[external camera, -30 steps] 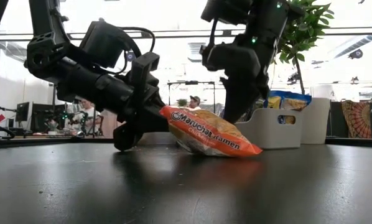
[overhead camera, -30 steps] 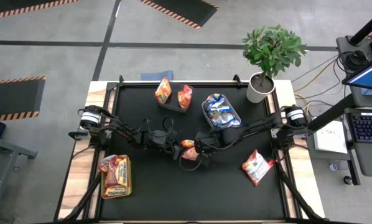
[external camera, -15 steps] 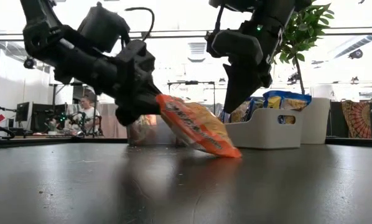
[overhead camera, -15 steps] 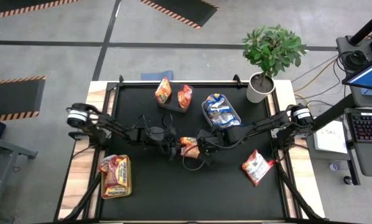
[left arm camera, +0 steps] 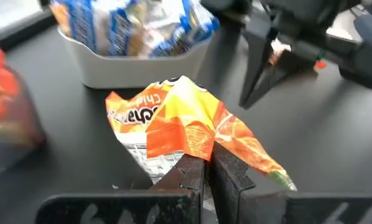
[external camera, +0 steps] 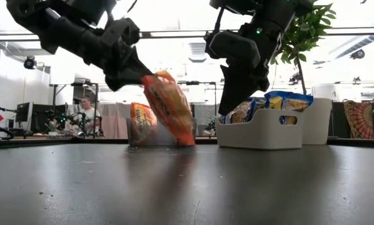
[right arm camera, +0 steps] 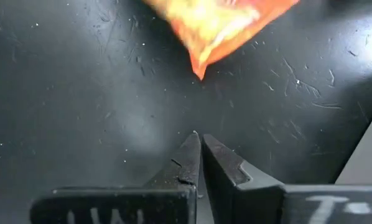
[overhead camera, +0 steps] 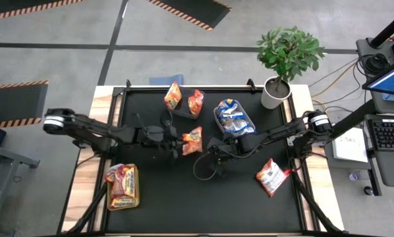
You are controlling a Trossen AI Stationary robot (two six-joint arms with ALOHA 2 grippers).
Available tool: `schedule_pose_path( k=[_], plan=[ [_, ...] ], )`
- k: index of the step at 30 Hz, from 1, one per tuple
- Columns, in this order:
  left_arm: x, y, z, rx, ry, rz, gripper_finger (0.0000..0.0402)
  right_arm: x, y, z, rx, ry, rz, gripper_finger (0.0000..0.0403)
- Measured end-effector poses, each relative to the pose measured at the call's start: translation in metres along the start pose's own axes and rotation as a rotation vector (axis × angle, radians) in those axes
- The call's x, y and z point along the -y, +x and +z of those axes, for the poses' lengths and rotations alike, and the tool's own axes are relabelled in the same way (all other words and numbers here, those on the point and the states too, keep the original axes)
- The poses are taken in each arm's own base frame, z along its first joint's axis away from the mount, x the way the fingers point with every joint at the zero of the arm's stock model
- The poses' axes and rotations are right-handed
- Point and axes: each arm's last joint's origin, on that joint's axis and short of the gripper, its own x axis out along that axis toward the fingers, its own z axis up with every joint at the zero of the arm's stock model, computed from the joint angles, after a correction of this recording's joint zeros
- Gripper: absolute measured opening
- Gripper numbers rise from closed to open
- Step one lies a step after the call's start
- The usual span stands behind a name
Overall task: Sort Maruchan noodles
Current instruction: Put the orange noodle pack into the black bin
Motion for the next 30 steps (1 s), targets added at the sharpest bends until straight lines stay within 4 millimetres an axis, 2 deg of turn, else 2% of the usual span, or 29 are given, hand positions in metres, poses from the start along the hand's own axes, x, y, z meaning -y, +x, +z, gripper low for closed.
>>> schedule_pose_path(
  k=[9, 18, 21, 24, 30],
  plan=[
    [-0.033, -0.034, 0.031, 0.083, 0.047, 0.116, 0.0, 0.0, 0.0, 0.0, 0.004, -0.007, 0.002, 0.0009],
    [-0.082, -0.059, 0.085, 0.003, 0.144, 0.23, 0.0, 0.0, 0.0, 0.001, 0.017, -0.011, -0.017, 0.0009],
    [-0.099, -0.064, 0.099, -0.066, 0.209, 0.276, 0.0, 0.0, 0.0, 0.001, 0.018, -0.011, -0.017, 0.0009],
    [-0.115, -0.067, 0.112, -0.116, 0.226, 0.226, 0.0, 0.0, 0.0, 0.001, 0.018, -0.018, -0.017, 0.0009],
    [-0.15, -0.059, 0.124, -0.195, 0.245, 0.246, 0.0, 0.0, 0.0, 0.001, 0.017, -0.026, -0.018, 0.0009]
  ],
)
